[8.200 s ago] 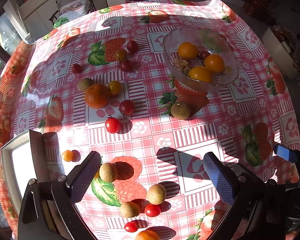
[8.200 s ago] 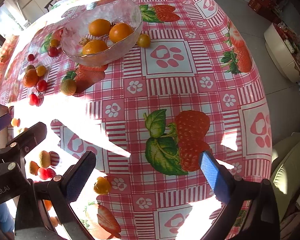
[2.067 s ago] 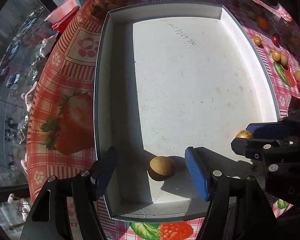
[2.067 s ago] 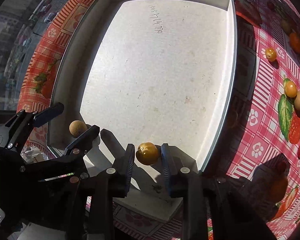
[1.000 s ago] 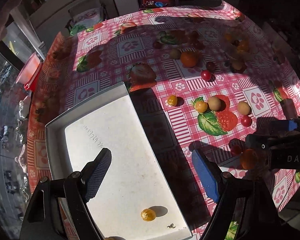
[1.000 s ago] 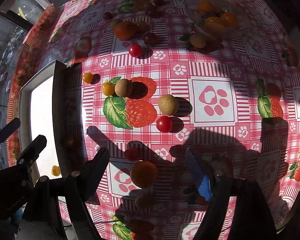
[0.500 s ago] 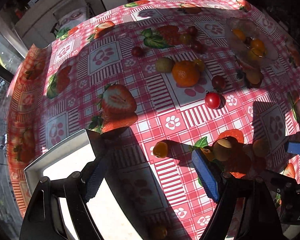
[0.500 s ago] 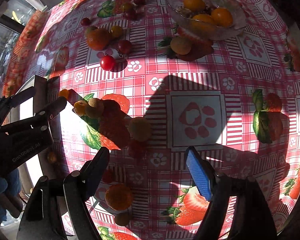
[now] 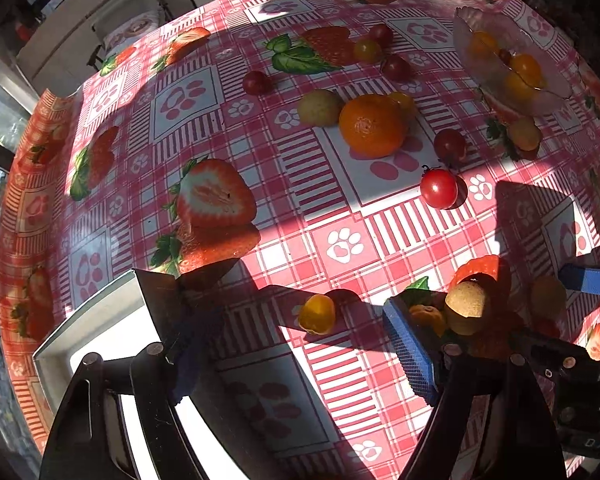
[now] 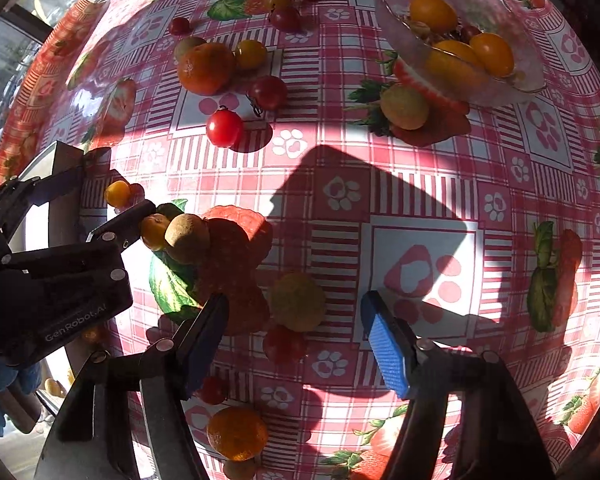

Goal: Organize fruits
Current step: 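Move both open tools back over the fruits on the tablecloth, then grasp a yellow cherry tomato with the left tool while the right tool grasps a brown fruit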

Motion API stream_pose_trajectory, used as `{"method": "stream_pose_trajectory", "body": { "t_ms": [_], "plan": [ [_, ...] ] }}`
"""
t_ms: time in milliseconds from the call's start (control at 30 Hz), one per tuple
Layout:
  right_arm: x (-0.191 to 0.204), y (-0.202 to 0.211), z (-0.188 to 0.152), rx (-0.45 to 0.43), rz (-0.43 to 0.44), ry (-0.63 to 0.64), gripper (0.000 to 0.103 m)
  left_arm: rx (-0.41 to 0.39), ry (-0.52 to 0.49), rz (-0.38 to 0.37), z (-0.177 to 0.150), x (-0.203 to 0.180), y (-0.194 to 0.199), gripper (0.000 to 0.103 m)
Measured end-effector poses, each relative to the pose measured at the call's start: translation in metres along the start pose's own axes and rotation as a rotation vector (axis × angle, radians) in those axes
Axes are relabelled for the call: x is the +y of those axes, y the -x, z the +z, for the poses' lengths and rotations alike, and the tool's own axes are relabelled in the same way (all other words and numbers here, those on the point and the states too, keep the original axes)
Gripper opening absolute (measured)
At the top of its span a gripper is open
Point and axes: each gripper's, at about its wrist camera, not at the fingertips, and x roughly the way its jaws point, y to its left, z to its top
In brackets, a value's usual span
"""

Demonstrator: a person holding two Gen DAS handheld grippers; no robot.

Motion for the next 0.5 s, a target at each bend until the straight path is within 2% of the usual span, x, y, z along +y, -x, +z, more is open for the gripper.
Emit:
{"method": "stream_pose_trajectory", "body": {
  "t_ms": [67, 133, 167, 200, 300, 333, 500],
  "plan": [
    [0.007, -0.001, 0.002, -0.009, -0.018, 0.016, 0.056, -0.003, 0.015, -0.017, -0.001, -0.002, 0.002, 0.073],
    [0.011, -0.001, 0.004, -0.015, -0.031, 0.026, 0.033, -0.002, 0.026, -0.039, -0.002, -0.003, 0.003, 0.064],
    [0.014, -0.001, 0.005, -0.015, -0.028, 0.024, 0.029, 0.0, 0.032, -0.061, -0.003, -0.004, 0.005, 0.055],
    [0.014, -0.001, 0.005, -0.016, -0.021, 0.018, 0.029, 0.003, 0.04, -0.084, -0.003, -0.004, 0.006, 0.042],
    [0.01, 0.001, 0.003, -0.021, 0.01, -0.011, 0.029, 0.015, 0.082, -0.123, -0.004, -0.002, 0.007, 0.022],
    [0.009, 0.002, 0.004, -0.024, 0.026, -0.023, 0.029, 0.019, 0.099, -0.135, -0.005, 0.0, 0.007, 0.019],
    [0.004, 0.011, 0.0, -0.042, 0.061, -0.05, 0.029, 0.027, 0.147, -0.168, -0.011, 0.009, 0.013, 0.019]
  ]
}}
